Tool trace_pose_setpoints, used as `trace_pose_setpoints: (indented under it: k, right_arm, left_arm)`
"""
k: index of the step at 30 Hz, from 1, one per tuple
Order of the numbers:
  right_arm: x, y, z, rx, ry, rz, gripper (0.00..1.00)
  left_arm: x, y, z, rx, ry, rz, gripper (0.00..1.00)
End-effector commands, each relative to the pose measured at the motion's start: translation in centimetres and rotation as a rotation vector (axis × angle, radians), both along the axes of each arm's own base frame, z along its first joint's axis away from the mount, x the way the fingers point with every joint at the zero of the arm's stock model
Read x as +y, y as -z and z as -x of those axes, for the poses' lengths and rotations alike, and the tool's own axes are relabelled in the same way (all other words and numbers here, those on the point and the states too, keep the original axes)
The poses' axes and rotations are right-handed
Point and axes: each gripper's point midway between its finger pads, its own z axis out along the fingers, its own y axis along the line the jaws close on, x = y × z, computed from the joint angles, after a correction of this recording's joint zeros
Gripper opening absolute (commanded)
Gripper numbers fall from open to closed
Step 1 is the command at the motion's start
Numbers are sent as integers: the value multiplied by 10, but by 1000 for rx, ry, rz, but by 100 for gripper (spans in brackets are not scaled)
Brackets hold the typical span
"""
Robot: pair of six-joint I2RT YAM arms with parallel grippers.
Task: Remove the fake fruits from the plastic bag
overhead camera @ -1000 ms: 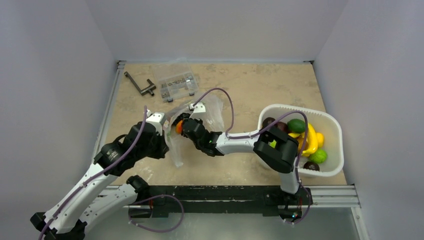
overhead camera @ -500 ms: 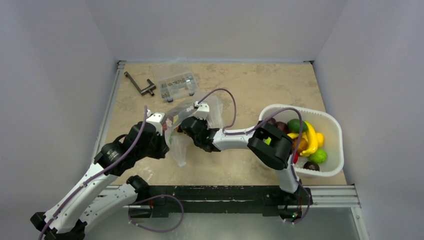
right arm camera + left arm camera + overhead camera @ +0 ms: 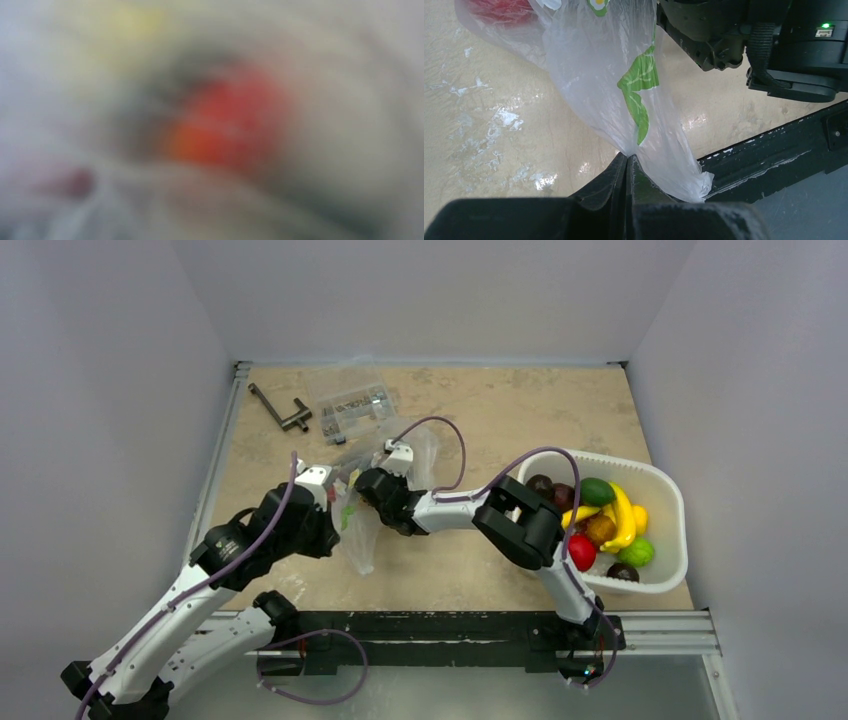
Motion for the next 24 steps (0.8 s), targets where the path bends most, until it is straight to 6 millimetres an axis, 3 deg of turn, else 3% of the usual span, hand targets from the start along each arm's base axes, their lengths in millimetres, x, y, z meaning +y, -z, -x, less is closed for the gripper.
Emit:
trace_pose_setpoints:
  k: [1,5,13,15,24]
  right_arm:
    - [9,-25,-14,-57,17,-57,63]
    - [8,-37,-14,-88,-10,-40,40]
    - [-12,-65,9,-116,-96,-60,15]
    - [-16,-79,18,-128,-132,-74,10]
    - [-23,-97,48,-117,-295,-64,2]
  left_arm:
    - [-4,-3,-3,-27,23,5,0]
    - [-4,-3,-3,-28,21,1,0]
    - [-1,-4,-4,-37,4,-2,0]
    - [0,-5,-5,-42,1,0,0]
    - [0,-3,-5,-35,-3,-11,0]
